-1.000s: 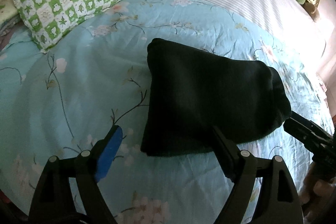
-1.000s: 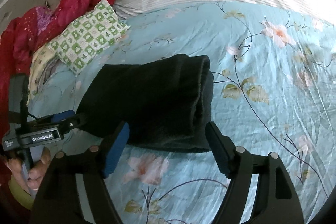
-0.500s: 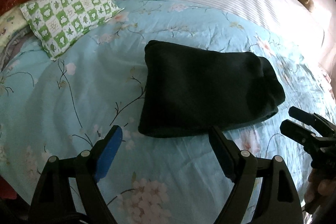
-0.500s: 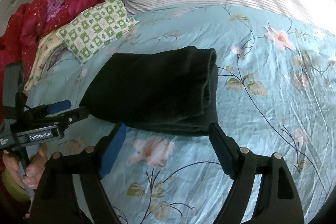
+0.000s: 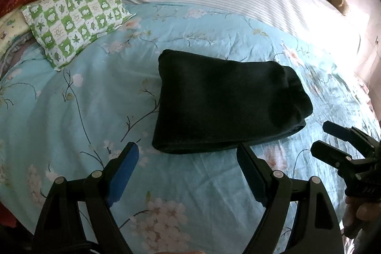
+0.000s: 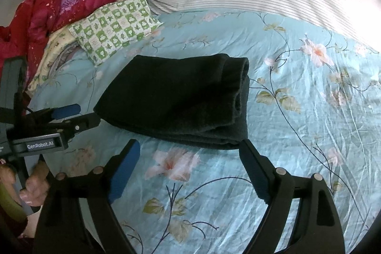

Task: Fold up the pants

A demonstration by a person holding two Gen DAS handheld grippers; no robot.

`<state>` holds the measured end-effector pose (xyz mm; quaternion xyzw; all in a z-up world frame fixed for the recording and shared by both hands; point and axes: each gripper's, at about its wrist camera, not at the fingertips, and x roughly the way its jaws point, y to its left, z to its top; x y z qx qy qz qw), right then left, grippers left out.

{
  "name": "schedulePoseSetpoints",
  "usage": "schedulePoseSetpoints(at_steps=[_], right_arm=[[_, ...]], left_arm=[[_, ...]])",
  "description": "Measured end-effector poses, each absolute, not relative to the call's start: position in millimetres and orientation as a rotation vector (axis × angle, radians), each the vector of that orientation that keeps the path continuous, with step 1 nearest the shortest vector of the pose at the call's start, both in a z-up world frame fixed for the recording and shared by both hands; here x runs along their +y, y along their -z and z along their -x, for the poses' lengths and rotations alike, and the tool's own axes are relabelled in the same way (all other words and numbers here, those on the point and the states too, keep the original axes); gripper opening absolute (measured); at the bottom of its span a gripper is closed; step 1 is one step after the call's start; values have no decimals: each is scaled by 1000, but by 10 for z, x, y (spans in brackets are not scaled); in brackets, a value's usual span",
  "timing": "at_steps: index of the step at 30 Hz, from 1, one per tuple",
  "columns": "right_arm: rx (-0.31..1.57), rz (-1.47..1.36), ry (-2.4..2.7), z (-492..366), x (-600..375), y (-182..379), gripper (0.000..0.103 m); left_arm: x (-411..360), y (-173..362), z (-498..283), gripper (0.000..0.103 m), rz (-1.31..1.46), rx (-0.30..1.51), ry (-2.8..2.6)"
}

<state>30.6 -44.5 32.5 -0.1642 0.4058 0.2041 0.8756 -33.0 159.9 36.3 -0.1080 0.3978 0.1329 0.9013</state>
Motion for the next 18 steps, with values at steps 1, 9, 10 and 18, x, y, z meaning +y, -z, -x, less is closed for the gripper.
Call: schedulePoseSetpoints(at_steps=[1,9,10,18], right_arm=[[847,346,-424,-298,-440,-324,86],[848,361,-430,-256,-399,-285,87],[847,361,-429,-253,-401,-276,87],[854,361,-412,-282,-411,-195,87]], left_arm=[[1600,-364,332,85,220,821,-275],[1516,-333,339,86,178,813,-281],[1512,-326,340,86,175,813,-282],[1422,-227,328,86,132,818,-301]])
